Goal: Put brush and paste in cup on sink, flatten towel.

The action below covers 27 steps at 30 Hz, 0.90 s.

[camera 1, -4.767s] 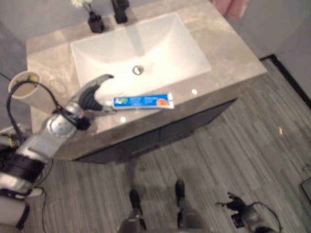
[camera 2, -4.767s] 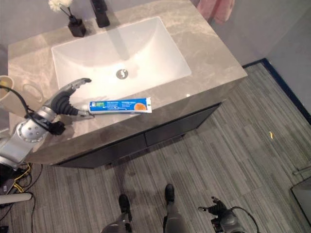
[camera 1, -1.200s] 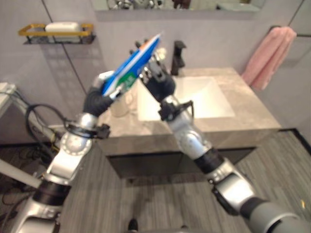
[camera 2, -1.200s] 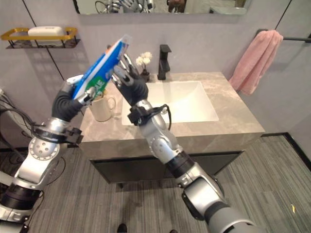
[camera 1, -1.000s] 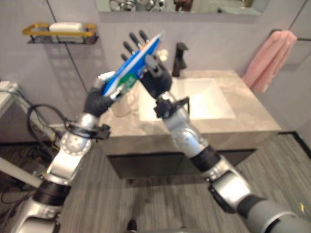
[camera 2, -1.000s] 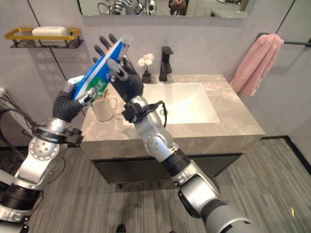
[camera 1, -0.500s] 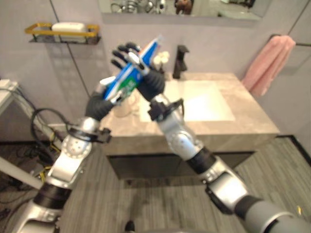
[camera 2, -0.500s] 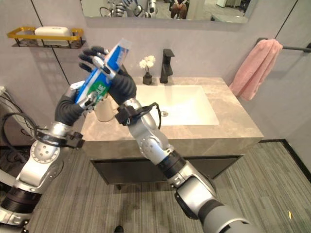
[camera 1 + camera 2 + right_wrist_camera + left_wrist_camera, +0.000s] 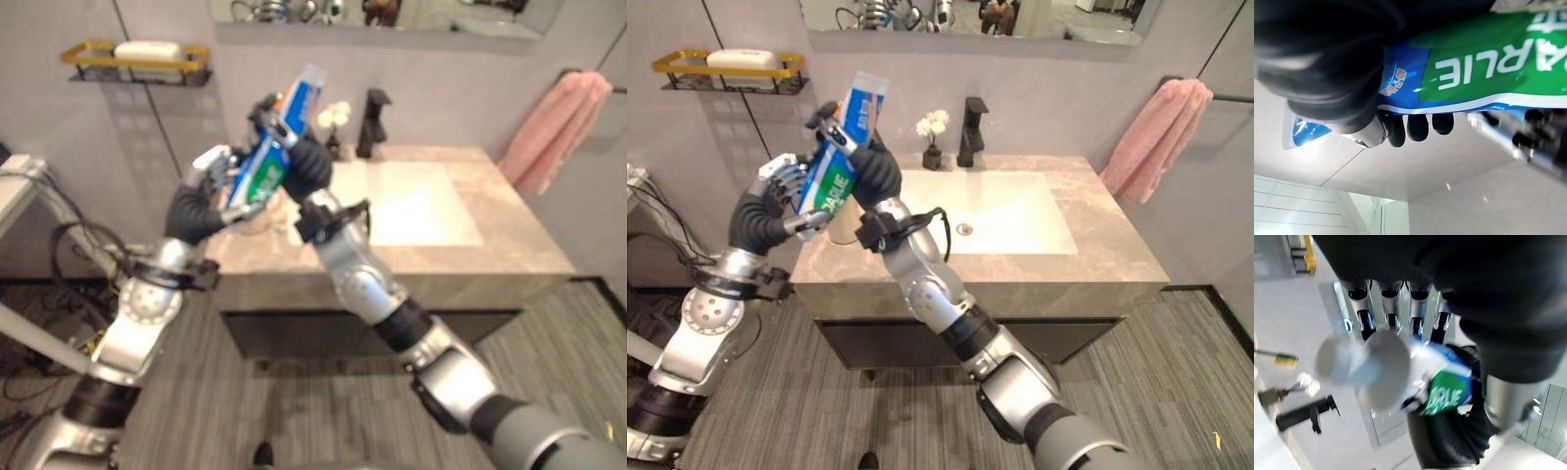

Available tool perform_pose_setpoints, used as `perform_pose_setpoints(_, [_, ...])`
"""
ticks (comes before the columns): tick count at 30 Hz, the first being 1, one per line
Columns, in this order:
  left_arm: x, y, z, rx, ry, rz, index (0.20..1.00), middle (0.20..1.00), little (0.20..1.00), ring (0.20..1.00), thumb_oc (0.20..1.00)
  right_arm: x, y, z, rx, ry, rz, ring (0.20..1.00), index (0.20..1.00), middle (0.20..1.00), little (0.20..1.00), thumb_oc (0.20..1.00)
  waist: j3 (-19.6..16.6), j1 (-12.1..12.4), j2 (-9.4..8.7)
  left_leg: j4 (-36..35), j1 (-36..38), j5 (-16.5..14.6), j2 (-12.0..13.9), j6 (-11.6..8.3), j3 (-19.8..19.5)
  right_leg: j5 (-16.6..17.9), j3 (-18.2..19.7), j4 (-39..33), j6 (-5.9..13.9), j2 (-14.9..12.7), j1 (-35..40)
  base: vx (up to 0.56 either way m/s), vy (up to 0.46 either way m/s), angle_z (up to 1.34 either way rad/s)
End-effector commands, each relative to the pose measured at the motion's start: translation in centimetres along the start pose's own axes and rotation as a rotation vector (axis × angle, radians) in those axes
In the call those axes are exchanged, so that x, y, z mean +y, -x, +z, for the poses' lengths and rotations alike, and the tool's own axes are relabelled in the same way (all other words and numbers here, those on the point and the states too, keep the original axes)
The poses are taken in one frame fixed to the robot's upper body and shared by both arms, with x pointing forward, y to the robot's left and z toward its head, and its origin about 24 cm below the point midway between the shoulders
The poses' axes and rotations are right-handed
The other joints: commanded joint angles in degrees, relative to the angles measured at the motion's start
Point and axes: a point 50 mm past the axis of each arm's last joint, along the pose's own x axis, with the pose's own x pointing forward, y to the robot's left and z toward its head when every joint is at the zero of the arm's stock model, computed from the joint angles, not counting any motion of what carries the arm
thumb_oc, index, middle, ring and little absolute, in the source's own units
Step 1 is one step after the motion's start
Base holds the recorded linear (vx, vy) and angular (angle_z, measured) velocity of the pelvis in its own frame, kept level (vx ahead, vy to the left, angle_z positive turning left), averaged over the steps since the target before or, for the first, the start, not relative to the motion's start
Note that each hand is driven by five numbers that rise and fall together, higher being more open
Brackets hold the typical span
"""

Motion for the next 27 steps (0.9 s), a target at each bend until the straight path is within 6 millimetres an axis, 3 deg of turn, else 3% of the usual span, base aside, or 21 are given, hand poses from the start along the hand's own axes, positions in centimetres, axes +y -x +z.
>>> perform_pose_setpoints(1, [2.5,-0.2,3.5,-0.172,-0.154,0.047,1.0,1.0,1.0,1.0,1.0,2.2,-1.7,6.1,-0.29,0.1,0.088,0.2,0.2,0.2,0.2,0.2,-0.5,3.21,-1.58,0.71,-0.02,-5.84,-1.91,3.83,-3.6,-3.8,-2.99,0.3,2.33,-3.78,2.91,0.02,-0.009,0.15])
perform_pose_setpoints(5, [4.0,0.8,3.9,-0.167,-0.186,0.108,1.0,1.0,1.0,1.0,1.0,1.9,-1.6,7.7,-0.347,0.162,0.074,0.2,0.2,0.2,0.2,0.2,0.11,4.93,-1.63,0.71,-1.22,-5.31,-2.35,3.67,-5.78,-4.08,-4.95,0.3,2.25,-3.88,3.3,0.03,-0.013,0.32])
perform_pose_setpoints(7, [6.0,2.4,3.6,-0.124,-0.206,0.186,1.0,1.0,1.0,1.0,1.0,1.2,-1.2,9.8,-0.413,0.242,0.043,0.2,0.2,0.2,0.2,0.2,0.72,7.26,-1.63,0.71,-2.32,-4.81,-2.91,3.32,-8.2,-4.65,-7.32,0.3,2.26,-3.9,3.93,0.05,-0.012,0.47])
perform_pose_setpoints(8, [6.0,2.4,3.7,-0.124,-0.206,0.186,1.0,1.0,1.0,1.0,1.0,1.2,-1.2,9.8,-0.413,0.242,0.044,0.2,0.2,0.2,0.2,0.2,0.67,7.07,-1.63,0.71,-2.51,-4.63,-2.98,3.36,-8.36,-4.55,-7.48,0.3,2.24,-3.95,3.83,0.05,-0.013,0.53])
perform_pose_setpoints(9, [7.6,3.7,2.8,-0.061,-0.216,0.262,1.0,1.0,1.0,1.0,1.0,0.6,-1.0,10.9,-0.446,0.289,0.022,0.2,0.2,0.2,0.2,0.2,0.98,9.09,-1.7,0.71,-3.05,-4.42,-3.26,3.19,-10.03,-5.0,-9.31,0.3,2.29,-3.96,4.45,0.03,-0.004,0.6])
perform_pose_setpoints(10, [7.6,3.7,2.9,-0.061,-0.216,0.263,1.0,1.0,1.0,1.0,1.0,0.6,-1.0,10.9,-0.446,0.289,0.022,0.2,0.2,0.2,0.2,0.2,0.84,8.71,-1.68,0.71,-3.36,-4.17,-3.38,3.24,-10.35,-4.9,-9.64,0.3,2.29,-4.03,4.33,0.07,-0.013,0.57])
perform_pose_setpoints(12, [9.2,5.4,1.9,0.01,-0.215,0.356,1.0,1.0,1.0,1.0,1.0,0.1,-0.6,12.3,-0.488,0.35,-0.001,0.2,0.2,0.2,0.2,0.2,1.24,10.5,-1.84,0.71,-3.91,-4.1,-3.76,3.13,-12.06,-5.38,-11.13,0.3,2.3,-3.92,5.0,0.08,-0.009,0.47])
perform_pose_setpoints(14, [11.1,8.3,-0.1,0.152,-0.18,0.479,1.0,1.0,1.0,1.0,1.0,-0.6,-0.1,14.2,-0.54,0.448,-0.044,0.2,0.2,0.2,0.2,0.2,1.5,12.57,-2.24,0.71,-4.37,-4.64,-4.03,2.76,-14.0,-6.44,-12.75,0.3,2.62,-3.76,5.93,0.15,-0.037,0.45])
perform_pose_setpoints(20, [12.8,15.1,-5.1,0.533,-0.117,0.606,1.0,1.0,1.0,1.0,1.0,-2.2,0.3,16.2,-0.564,0.543,-0.131,0.2,0.2,0.2,0.2,0.2,2.03,15.32,-2.85,0.71,-5.68,-4.36,-4.7,2.8,-15.88,-6.77,-14.96,0.3,2.98,-3.79,6.16,0.07,0.012,0.3])
perform_pose_setpoints(21, [12.8,15.1,-5.2,0.533,-0.116,0.605,1.0,1.0,1.0,1.0,1.0,-2.2,0.3,16.2,-0.564,0.544,-0.131,0.2,0.2,0.2,0.2,0.2,2.0,15.3,-2.85,0.71,-5.7,-4.36,-4.71,2.8,-15.92,-6.78,-15.01,0.3,3.0,-3.79,6.17,0.05,0.018,0.18])
perform_pose_setpoints(24, [13.3,18.0,-6.3,0.707,-0.2,0.58,1.0,1.0,1.0,1.0,1.0,-2.8,0.4,17.0,-0.558,0.621,-0.165,0.2,0.2,0.2,0.2,0.2,2.33,16.17,-3.34,0.71,-6.26,-4.29,-4.89,2.79,-16.5,-6.87,-15.8,0.3,3.2,-3.75,6.23,0.06,0.023,0.18])
perform_pose_setpoints(27, [13.1,19.2,-7.0,0.764,-0.166,0.572,1.0,1.0,1.0,1.0,1.0,-3.2,0.5,17.8,-0.553,0.699,-0.19,0.2,0.2,0.2,0.2,0.2,2.57,16.71,-3.87,0.71,-6.91,-4.13,-5.05,2.76,-17.08,-7.02,-16.54,0.3,3.35,-3.66,6.07,0.06,0.032,0.17])
